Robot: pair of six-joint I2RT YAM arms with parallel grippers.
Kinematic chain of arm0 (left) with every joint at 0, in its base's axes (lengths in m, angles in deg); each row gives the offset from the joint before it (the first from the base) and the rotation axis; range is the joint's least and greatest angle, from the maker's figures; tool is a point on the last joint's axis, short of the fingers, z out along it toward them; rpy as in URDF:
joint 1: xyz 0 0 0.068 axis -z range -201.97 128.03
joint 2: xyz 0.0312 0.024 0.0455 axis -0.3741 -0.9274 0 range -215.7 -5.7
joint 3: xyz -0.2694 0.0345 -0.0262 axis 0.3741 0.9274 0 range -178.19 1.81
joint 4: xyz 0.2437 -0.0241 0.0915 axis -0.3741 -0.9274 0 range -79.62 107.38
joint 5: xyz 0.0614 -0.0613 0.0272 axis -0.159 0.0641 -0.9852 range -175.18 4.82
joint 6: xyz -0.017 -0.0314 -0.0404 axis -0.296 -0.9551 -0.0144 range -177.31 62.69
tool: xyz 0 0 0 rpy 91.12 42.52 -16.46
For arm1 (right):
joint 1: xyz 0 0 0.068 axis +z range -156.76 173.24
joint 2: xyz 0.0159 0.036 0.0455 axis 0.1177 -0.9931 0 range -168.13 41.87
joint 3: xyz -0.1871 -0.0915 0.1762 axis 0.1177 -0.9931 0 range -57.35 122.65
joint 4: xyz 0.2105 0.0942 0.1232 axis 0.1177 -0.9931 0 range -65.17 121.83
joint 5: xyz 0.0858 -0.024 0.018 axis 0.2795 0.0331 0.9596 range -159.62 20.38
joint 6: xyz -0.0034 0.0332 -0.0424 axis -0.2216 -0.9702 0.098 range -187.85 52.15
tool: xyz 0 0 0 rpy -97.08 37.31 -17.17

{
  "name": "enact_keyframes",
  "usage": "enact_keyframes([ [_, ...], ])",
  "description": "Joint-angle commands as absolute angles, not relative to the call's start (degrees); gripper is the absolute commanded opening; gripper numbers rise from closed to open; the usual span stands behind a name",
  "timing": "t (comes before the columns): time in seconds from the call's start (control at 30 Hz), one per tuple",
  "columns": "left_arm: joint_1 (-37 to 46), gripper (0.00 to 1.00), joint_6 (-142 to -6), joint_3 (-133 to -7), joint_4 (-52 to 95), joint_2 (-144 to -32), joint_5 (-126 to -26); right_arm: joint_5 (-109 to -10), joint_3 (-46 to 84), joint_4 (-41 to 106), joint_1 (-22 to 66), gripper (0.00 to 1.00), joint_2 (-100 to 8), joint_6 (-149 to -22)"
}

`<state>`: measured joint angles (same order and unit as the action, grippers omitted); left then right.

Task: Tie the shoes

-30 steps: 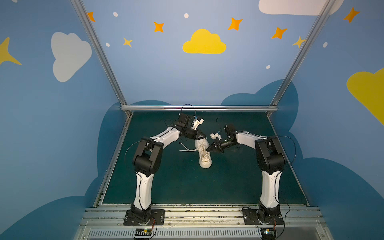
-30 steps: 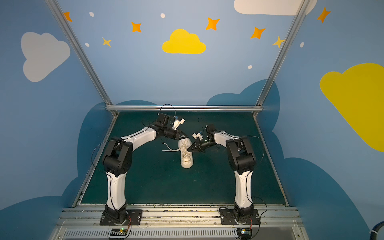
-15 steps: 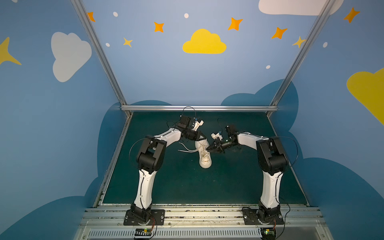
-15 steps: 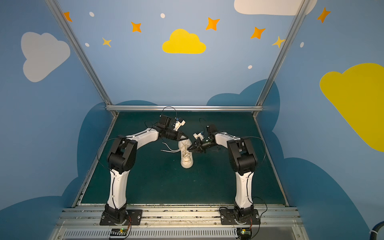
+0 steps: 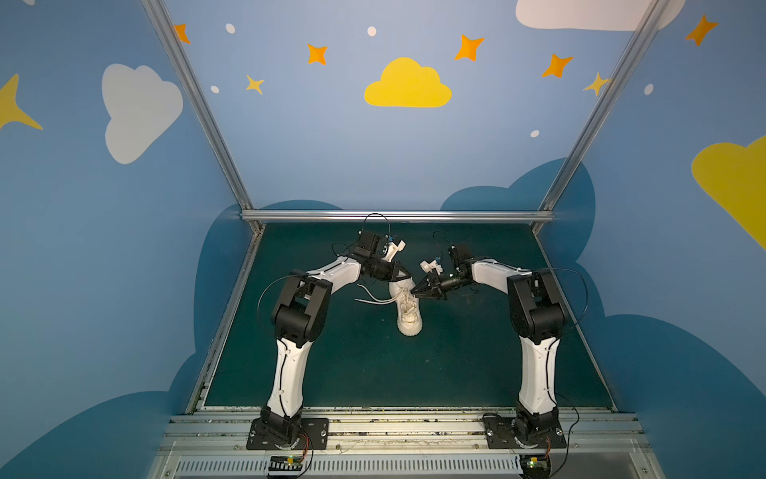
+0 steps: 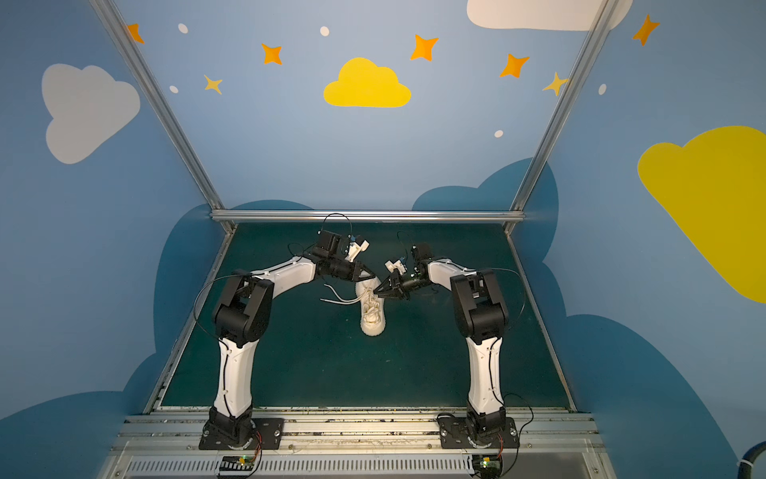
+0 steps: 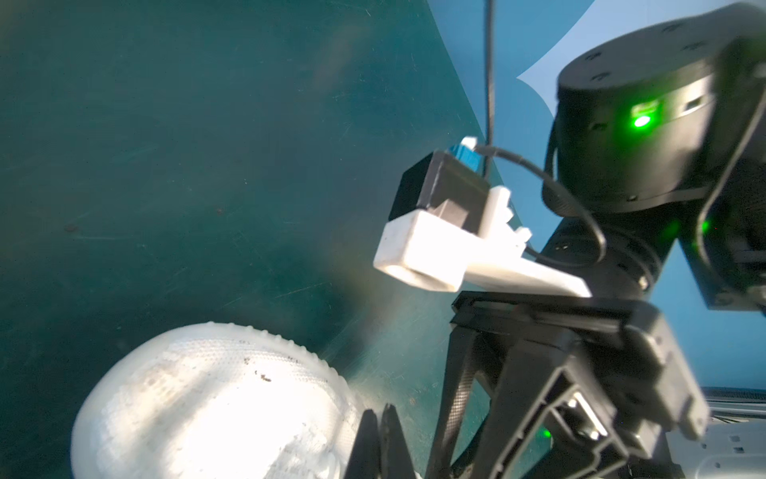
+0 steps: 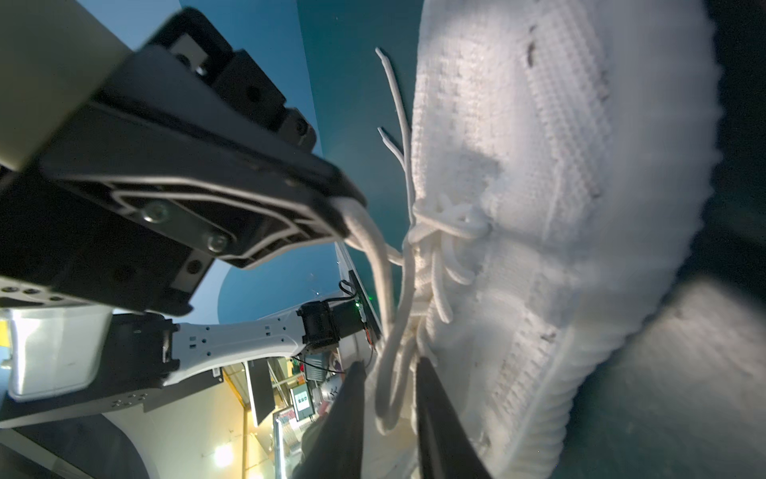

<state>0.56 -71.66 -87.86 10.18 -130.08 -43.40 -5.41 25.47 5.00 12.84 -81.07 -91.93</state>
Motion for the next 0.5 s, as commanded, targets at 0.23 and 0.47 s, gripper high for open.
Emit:
enact_keyframes([
  [0.23,0.15,0.03,-71.77,-87.89,11.23,-129.40,-43.53,-5.90,23.26,4.55,12.49,0.00,-78.57,-91.49],
  [0.47,0.00,0.03,-72.23,-88.00,11.40,-130.22,-43.93,-7.19,19.03,10.59,11.98,0.00,-75.77,-95.57],
])
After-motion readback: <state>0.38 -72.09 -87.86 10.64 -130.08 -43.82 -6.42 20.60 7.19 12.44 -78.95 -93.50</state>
